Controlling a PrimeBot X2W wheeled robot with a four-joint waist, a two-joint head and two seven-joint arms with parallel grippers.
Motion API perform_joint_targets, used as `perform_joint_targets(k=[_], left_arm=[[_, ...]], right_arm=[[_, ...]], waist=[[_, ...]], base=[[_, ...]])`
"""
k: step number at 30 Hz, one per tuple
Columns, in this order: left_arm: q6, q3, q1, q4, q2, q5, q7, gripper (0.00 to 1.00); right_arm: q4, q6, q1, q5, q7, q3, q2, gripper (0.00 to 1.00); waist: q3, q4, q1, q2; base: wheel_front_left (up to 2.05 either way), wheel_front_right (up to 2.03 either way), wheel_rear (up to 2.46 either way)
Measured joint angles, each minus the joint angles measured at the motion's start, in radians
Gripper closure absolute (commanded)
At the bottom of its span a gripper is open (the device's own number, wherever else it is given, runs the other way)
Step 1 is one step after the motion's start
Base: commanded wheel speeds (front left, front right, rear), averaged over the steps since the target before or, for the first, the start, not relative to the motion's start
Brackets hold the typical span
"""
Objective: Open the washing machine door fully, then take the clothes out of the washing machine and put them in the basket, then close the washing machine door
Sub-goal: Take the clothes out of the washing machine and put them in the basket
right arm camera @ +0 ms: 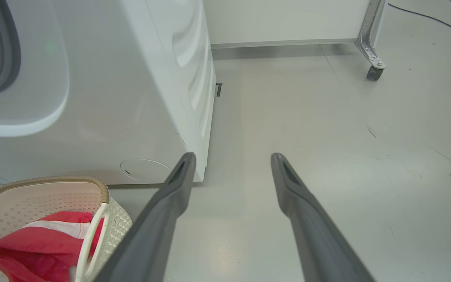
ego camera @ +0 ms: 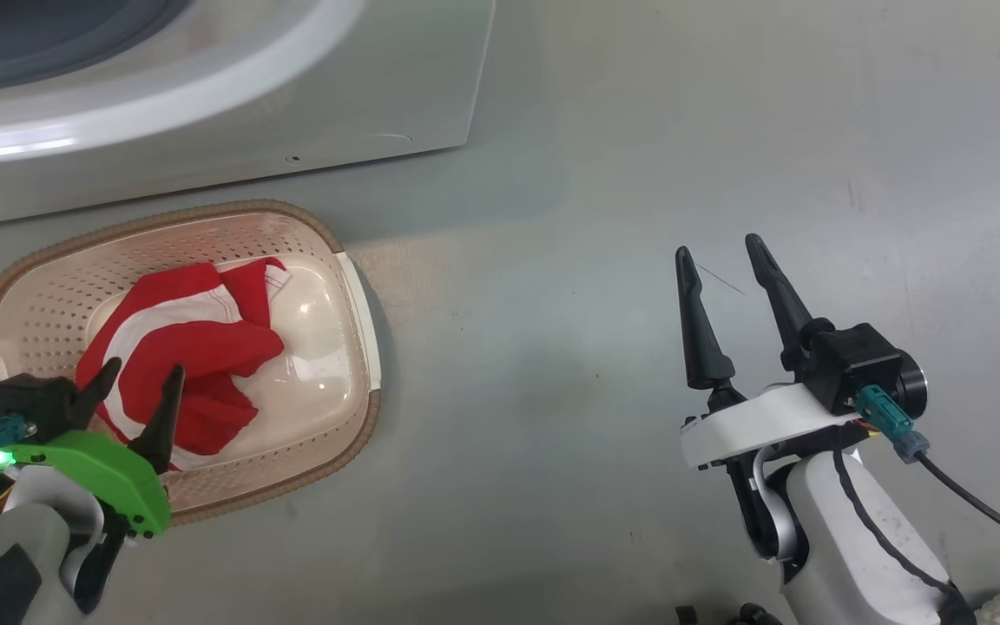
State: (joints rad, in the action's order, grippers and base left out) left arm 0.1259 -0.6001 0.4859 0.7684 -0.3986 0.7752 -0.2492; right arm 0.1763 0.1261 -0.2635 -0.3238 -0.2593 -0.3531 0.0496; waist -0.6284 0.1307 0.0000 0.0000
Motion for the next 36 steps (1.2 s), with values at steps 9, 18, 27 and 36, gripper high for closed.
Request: perform_joint_targets(k=[9, 18, 27, 36], left_arm=[[0.000, 0.083, 0.001, -0.086, 0.037, -0.026, 0.000, 0.00], [0.000, 0.207, -0.022, -0.193, 0.077, -0.077, -0.002, 0.00], [0.000, 0.320, -0.094, -0.313, 0.097, -0.162, -0.003, 0.00], [-0.003, 0.448, -0.228, -0.403, 0.101, -0.224, -0.003, 0.00]], right_arm=[[0.021, 0.000, 0.000, 0.009, 0.000, 0.022, 0.000, 0.00], [0.041, 0.000, 0.007, 0.010, 0.000, 0.049, 0.000, 0.00], [0.044, 0.000, 0.033, 0.027, 0.000, 0.075, 0.000, 0.00], [0.028, 0.000, 0.077, 0.038, 0.000, 0.092, 0.000, 0.00]], waist=[[0.069, -0.027, 0.0000, 0.0000], [0.160, -0.064, 0.0000, 0.0000], [0.263, -0.101, 0.0000, 0.0000], [0.370, -0.123, 0.0000, 0.0000]], base=[[0.00, 0.00, 0.00], [0.00, 0.00, 0.00], [0.00, 0.00, 0.00], [0.00, 0.00, 0.00]])
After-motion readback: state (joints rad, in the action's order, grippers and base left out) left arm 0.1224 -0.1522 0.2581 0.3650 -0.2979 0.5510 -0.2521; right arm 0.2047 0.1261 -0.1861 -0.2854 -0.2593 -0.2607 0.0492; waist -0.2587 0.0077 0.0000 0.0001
